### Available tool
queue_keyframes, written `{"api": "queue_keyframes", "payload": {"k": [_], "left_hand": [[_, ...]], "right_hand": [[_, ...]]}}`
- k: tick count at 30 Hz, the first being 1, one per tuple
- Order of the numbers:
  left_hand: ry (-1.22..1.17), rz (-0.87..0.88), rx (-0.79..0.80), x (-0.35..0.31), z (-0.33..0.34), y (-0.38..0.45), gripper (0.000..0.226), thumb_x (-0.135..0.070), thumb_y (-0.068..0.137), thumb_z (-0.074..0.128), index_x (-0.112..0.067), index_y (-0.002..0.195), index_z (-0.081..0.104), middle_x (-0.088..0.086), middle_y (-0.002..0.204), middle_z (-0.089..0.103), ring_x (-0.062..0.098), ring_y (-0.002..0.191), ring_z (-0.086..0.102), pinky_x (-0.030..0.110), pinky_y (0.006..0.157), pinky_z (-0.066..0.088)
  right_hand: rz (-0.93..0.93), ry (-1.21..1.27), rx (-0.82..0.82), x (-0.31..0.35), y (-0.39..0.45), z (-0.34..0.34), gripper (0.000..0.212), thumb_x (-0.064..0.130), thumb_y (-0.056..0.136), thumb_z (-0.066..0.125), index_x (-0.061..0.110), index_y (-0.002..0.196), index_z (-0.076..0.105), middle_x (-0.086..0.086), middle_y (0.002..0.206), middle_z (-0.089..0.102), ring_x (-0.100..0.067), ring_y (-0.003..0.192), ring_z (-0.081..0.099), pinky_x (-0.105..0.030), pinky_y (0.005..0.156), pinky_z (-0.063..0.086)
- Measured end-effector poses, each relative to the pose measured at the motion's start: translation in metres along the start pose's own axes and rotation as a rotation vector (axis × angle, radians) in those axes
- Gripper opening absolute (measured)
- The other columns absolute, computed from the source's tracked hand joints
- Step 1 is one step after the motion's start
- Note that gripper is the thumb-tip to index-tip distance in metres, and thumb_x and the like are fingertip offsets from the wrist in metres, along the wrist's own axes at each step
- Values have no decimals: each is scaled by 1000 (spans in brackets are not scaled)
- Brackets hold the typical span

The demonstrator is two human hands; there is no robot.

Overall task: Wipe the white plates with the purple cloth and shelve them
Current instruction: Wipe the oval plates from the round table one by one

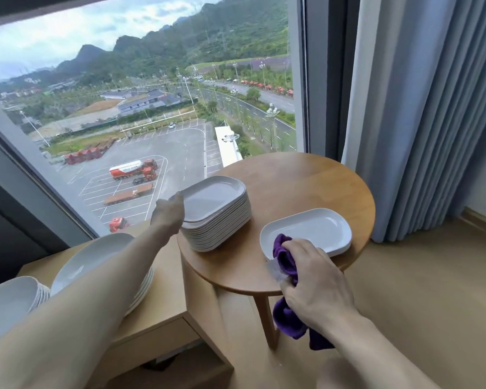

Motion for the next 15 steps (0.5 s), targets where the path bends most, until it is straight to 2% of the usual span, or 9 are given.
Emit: {"api": "queue_keyframes", "payload": {"k": [2,4,6,7,10,12,13,15], "left_hand": [[63,3,52,6,1,3,67,-60,94,35,-3,127,49,26,133,57,44,119,59,43,84,49],[75,17,94,7,4,-1,53,-54,100,37,-9,123,51,21,137,51,41,122,54,47,97,48],[60,45,98,9,7,-1,57,-50,102,41,-7,141,44,18,145,46,39,129,49,47,104,44],[59,51,90,10,8,-2,61,-48,103,43,-7,148,38,17,150,43,38,132,47,45,105,42],[87,85,87,13,12,-9,59,-40,104,42,-6,151,35,16,150,42,39,131,47,46,108,43],[114,103,1,15,11,-20,61,-38,103,45,-6,153,33,18,154,38,39,133,48,47,110,43],[118,151,-85,13,10,-31,57,-36,103,47,-7,151,36,16,153,40,37,130,50,46,107,43],[89,304,-189,10,17,-58,36,-28,100,52,-12,132,51,10,131,56,31,113,60,42,95,48]], "right_hand": [[20,2,1,-3,0,0,38,27,88,61,31,123,48,18,124,50,-14,108,47,-28,81,43],[30,-5,8,-4,0,1,38,28,89,61,31,124,48,18,125,50,-14,110,47,-27,79,40],[32,-9,14,-5,0,2,38,29,89,61,31,125,48,18,125,50,-14,110,48,-26,78,38],[33,-8,15,-6,0,2,39,28,89,61,31,125,48,18,125,51,-14,110,48,-26,78,38],[40,-6,11,-8,0,3,38,28,88,62,30,124,49,17,124,52,-15,108,49,-27,78,39],[50,-6,6,-10,1,3,38,29,89,63,31,124,50,18,122,52,-15,108,49,-29,78,42],[55,-7,3,-11,2,3,38,30,89,63,31,124,50,18,122,52,-15,107,49,-30,78,45],[64,-5,-2,-13,3,3,37,29,88,62,31,123,50,18,120,52,-15,106,49,-33,79,47]]}}
Point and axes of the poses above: each hand's wrist, its own y-axis towards the middle knuckle, its own z-axis out of the palm, x = y × z, the point moved 5 cm from there along y, towards the middle knuckle
